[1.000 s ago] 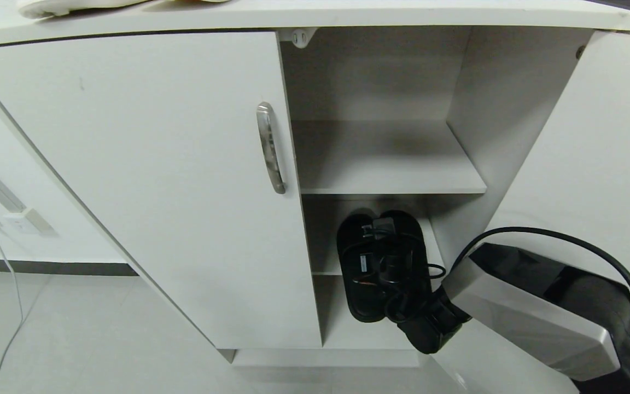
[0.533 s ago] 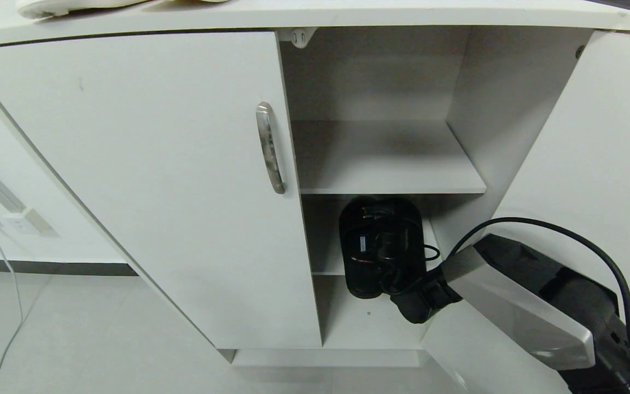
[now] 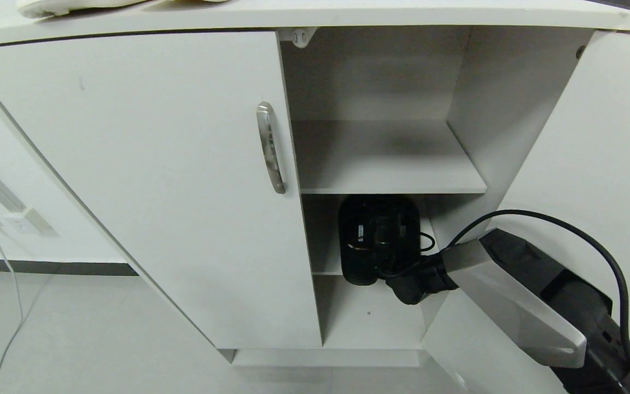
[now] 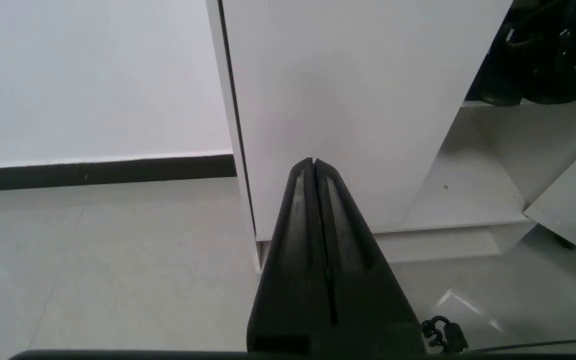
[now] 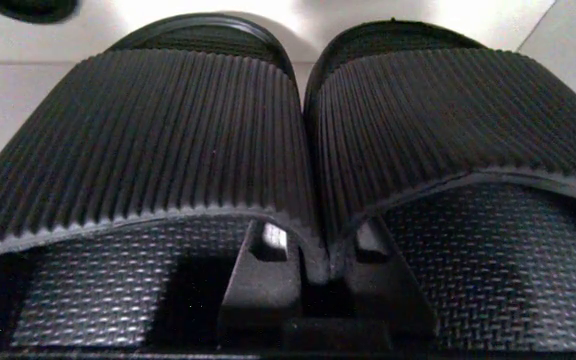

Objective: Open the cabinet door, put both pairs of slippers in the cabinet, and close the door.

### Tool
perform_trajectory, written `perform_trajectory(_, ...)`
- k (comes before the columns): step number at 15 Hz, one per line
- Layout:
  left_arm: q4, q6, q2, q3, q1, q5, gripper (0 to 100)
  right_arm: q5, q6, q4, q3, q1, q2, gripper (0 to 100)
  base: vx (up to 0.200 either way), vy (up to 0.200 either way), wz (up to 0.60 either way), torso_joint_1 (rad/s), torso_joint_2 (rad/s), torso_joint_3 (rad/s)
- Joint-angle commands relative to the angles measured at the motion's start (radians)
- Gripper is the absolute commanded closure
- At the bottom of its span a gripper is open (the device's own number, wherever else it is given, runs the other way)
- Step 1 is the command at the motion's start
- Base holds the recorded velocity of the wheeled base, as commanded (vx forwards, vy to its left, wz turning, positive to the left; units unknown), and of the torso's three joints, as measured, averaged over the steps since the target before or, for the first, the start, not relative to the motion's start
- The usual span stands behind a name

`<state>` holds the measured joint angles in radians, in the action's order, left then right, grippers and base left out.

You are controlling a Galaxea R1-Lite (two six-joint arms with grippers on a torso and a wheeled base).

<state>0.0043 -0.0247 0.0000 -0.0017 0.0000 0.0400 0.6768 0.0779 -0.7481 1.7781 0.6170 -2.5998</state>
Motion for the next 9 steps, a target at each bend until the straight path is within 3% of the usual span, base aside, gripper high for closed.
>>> perform_trajectory(1, 0.0, 0.0, 0.002, 0.0, 0.0, 0.0, 100, 0.0, 0.0, 0.001, 0.007, -0.003, -0.011, 100, 0.0, 0.0, 0.0, 0.0, 0.0, 0.0)
perform_trajectory(5, 0.0, 0.0, 0.002, 0.0, 0.0, 0.0, 100, 0.0, -0.001, 0.01, 0.006, -0.003, -0.014, 100, 0.0, 0.0, 0.0, 0.0, 0.0, 0.0)
perform_trajectory(6, 0.0, 0.0, 0.002, 0.0, 0.0, 0.0, 100, 0.0, -0.001, 0.01, 0.0, -0.003, -0.014, 0, 0.0, 0.0, 0.0, 0.0, 0.0, 0.0)
perform_trajectory(9, 0.0, 0.0, 0.0, 0.0, 0.0, 0.0, 100, 0.003, -0.001, -0.004, -0.058, 0.004, 0.018, 0, 0.0, 0.0, 0.0, 0.0, 0.0, 0.0)
